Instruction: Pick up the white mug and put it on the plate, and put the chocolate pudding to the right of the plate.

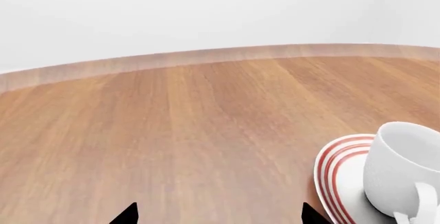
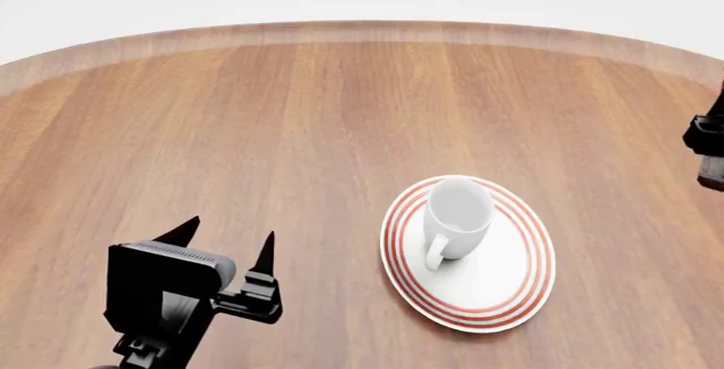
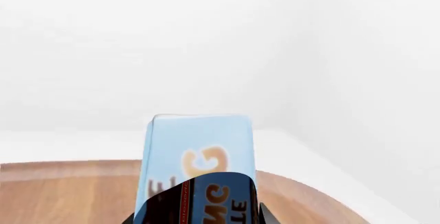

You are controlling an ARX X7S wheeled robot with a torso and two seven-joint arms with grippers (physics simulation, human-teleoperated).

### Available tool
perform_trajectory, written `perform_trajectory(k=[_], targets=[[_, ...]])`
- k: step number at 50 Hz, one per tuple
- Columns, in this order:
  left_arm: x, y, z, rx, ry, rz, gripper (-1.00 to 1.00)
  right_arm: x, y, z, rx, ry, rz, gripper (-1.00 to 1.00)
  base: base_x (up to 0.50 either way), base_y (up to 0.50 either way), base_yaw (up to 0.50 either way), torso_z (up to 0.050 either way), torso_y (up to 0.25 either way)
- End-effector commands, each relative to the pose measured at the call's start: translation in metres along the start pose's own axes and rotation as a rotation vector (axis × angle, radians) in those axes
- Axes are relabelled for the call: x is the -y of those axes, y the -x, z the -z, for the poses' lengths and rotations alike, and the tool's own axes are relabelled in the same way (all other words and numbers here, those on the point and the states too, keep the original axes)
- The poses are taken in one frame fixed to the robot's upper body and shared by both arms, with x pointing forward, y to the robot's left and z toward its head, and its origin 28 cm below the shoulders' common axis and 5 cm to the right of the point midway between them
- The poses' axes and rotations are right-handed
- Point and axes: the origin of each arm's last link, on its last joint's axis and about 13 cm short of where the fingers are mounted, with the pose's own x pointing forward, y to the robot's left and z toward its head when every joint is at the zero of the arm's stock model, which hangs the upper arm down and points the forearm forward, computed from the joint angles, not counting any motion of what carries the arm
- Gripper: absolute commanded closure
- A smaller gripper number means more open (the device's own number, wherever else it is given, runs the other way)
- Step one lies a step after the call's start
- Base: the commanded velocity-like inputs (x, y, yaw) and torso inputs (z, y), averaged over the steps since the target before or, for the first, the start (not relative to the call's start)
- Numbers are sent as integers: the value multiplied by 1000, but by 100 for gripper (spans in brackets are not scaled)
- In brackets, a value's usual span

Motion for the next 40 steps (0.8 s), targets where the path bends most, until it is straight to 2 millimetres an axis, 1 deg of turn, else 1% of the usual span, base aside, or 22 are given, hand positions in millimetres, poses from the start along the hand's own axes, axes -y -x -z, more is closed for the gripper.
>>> perform_trajectory(k=[1,2,3,6,7,8,9,16,20,22,25,26,29,31,33,35,36,37,38,40], targets=[[0,-3,-6,35,14,11,-100,7,-53,-3,-60,115,-125,100,0,0,0,0,0],[0,-4,-5,35,14,11,-100,7,-56,-1,-72,141,-135,100,0,0,0,0,0],[0,-4,-5,32,13,13,-100,8,-64,1,-77,193,-107,100,0,0,0,0,0],[0,-4,-5,31,12,14,-100,9,-72,2,-88,221,-126,100,0,0,0,0,0],[0,-5,-5,32,10,15,-100,8,-74,3,3,291,-110,100,0,0,0,0,0],[0,-5,-5,31,11,16,-100,9,-76,5,-25,346,-115,100,0,0,0,0,0],[0,-5,-5,30,10,16,-100,10,-78,6,-78,335,-128,100,0,0,0,0,0],[0,-5,-4,26,8,18,-100,11,-94,8,-118,399,-118,100,0,0,0,0,1],[0,-5,-2,21,9,18,-100,10,-100,10,-148,511,-134,100,0,0,0,0,0],[0,-5,-2,20,7,18,-100,12,-101,8,-184,477,-153,100,0,0,0,0,0],[-1,-5,-1,20,8,16,-100,15,-101,1,-283,355,-226,100,0,0,0,0,0],[-1,-5,-1,20,7,17,-100,16,-99,-1,-314,369,-289,100,0,0,0,0,0],[0,-5,-1,17,8,17,-100,18,-100,0,-330,370,-297,100,0,0,0,0,0],[0,-5,1,15,8,19,-100,19,-101,3,-368,334,-306,100,0,0,0,0,0],[0,-5,0,13,7,18,-100,21,-102,9,-408,363,-315,100,0,0,0,0,0],[0,-5,0,13,7,18,-100,21,-101,9,-404,351,-356,100,0,0,0,0,0],[0,-5,0,12,5,18,-100,21,-102,8,-421,316,-357,100,0,0,0,0,0],[-1,-5,0,11,5,18,-100,20,-101,8,-420,325,-368,100,0,0,0,0,0],[-1,-6,0,11,4,18,-100,21,-102,7,-420,323,-362,100,0,0,0,0,0],[-1,-6,2,9,4,19,-100,22,-104,4,-419,266,-338,100,0,0,0,0,0]])
